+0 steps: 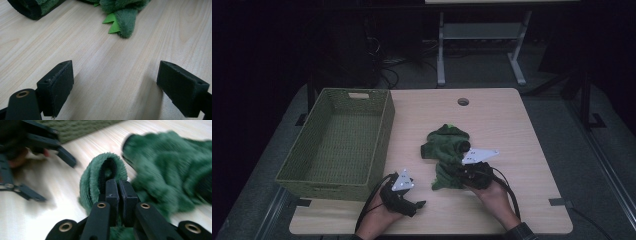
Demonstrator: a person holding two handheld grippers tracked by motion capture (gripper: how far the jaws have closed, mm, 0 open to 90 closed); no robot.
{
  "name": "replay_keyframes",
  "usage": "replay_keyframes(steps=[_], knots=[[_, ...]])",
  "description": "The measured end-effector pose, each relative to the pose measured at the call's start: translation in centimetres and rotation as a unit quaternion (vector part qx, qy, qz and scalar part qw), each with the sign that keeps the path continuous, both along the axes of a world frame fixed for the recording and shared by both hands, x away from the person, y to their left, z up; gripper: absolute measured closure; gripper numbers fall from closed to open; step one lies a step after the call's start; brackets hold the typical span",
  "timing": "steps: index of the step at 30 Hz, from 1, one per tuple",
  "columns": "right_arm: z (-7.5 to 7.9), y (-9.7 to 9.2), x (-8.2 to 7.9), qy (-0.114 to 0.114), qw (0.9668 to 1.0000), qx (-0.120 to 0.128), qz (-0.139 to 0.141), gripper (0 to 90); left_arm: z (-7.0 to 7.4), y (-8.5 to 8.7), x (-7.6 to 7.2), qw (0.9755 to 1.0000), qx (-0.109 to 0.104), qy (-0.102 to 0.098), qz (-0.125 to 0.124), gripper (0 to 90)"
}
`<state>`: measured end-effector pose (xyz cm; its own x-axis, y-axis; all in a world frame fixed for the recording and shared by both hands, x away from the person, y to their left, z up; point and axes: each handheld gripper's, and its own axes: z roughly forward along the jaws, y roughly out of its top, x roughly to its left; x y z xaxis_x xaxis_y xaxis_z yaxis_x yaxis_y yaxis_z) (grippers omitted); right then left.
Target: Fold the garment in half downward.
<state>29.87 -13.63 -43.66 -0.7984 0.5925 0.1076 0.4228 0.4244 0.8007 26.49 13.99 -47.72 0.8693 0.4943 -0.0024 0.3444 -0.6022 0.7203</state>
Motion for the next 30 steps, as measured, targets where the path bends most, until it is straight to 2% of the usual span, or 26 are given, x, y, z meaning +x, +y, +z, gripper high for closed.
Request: replay_keyframes(steps=[3,8,13,15,21,24,27,30], knots=[[-0.4,-0.6,0.5,0.012,0.9997,-0.014,-0.017,84.8,0.0,0.0,0.0,1.0,0.001,0.0,-0.001,13.3],[-0.2,-2.0,0.6,0.003,0.9987,-0.029,-0.042,82.3,0.0,0.0,0.0,1.0,0.001,0.0,-0.001,13.3],[0.9,-3.4,0.4,-0.003,0.9984,-0.013,-0.055,81.1,0.0,0.0,0.0,1.0,-0.002,0.001,0.002,13.2],[1.7,-3.5,0.2,-0.019,0.9985,-0.008,-0.051,81.6,0.0,0.0,0.0,1.0,-0.001,0.0,0.001,13.3],[3.5,-2.5,0.4,-0.03,0.999,0.013,-0.03,89.6,0.0,-0.1,0.1,1.0,0.002,0.001,-0.001,13.3],[3.8,-1.6,1.1,-0.034,0.9992,0.007,-0.02,89.7,0.0,-0.1,0.1,1.0,0.001,0.001,0.0,13.3],[3.8,-0.6,1.8,-0.035,0.9992,0.012,-0.015,89.8,0.0,-0.1,0.1,1.0,0.001,0.0,0.001,13.3],[3.3,0.5,2.6,-0.024,0.9996,-0.008,-0.011,89.7,0.0,-0.1,0.1,1.0,0.001,0.0,0.0,13.3]])
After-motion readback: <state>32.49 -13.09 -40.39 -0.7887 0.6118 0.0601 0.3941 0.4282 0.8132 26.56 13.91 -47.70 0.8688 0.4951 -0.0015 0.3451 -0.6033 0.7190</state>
